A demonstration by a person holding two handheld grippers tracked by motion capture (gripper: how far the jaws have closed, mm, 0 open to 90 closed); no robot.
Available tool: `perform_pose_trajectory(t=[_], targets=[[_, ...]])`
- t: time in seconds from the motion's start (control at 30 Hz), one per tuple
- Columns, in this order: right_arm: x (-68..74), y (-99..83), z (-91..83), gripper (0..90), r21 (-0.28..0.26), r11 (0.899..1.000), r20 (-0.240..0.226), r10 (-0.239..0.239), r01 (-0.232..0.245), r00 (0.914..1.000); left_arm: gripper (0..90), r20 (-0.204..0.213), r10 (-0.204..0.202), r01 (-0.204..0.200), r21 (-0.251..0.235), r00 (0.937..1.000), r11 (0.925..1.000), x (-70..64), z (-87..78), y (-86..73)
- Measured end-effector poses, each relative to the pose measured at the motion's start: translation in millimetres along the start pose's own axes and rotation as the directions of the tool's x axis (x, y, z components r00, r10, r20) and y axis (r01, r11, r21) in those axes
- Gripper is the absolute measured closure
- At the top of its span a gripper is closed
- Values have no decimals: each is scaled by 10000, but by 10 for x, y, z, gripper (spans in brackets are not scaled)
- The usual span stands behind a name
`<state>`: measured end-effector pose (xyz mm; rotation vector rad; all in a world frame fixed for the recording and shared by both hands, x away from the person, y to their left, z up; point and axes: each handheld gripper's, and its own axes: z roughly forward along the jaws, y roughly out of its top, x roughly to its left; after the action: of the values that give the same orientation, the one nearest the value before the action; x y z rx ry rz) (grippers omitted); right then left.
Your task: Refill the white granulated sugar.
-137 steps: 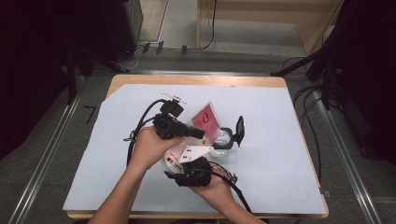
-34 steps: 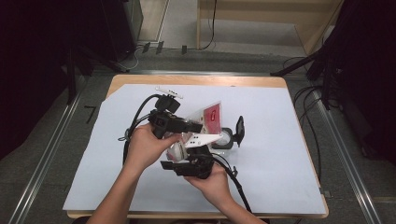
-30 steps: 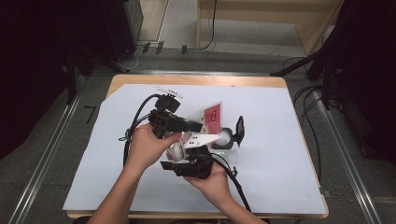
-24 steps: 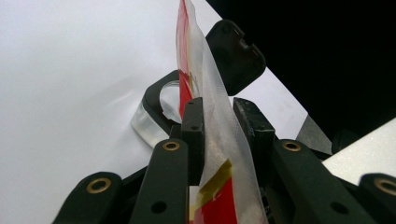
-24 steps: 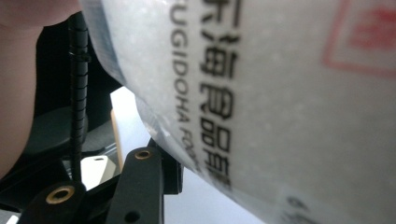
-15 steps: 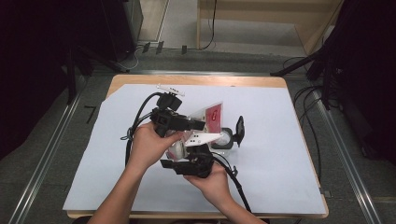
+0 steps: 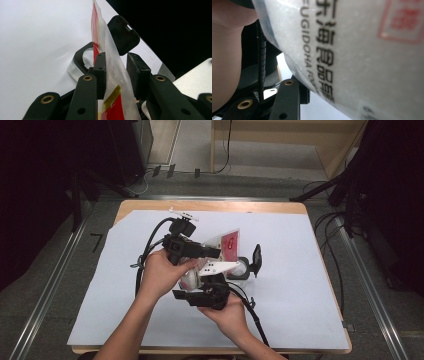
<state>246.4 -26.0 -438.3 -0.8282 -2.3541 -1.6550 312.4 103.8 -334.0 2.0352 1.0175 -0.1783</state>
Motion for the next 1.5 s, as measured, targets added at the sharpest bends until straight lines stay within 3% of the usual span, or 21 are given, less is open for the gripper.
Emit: perform_pose_trajectory(t=[0.23,0.43,0.73,0.8,0.97,1.13,1.23,1.5], targets=[[22,21,11,620,292,9989,205,-377,371,9991,722,166,-197,196,27,9997,9998,42,0,18],[24,35,13,625,240,9991,254,-352,346,9991,718,219,-380,377,144,9990,9992,46,-1,54],[31,76,-2,588,64,9995,170,-309,308,9994,719,89,-268,266,231,9996,9994,5,-14,121],[31,75,12,622,72,9995,180,-322,320,9993,723,-37,-153,154,373,9999,9992,2,-16,126],[40,60,36,633,109,9989,439,-468,464,9979,724,59,-158,156,211,9999,9997,18,-19,96],[52,62,34,635,23,9995,467,-319,318,9984,711,151,-220,218,174,9996,9996,33,-18,100],[44,69,29,635,-3,9996,467,-272,273,9985,714,84,-68,66,243,9999,9997,28,-6,120],[21,87,3,632,-69,9998,371,-208,210,9991,722,11,-121,120,494,9999,9987,5,18,178]])
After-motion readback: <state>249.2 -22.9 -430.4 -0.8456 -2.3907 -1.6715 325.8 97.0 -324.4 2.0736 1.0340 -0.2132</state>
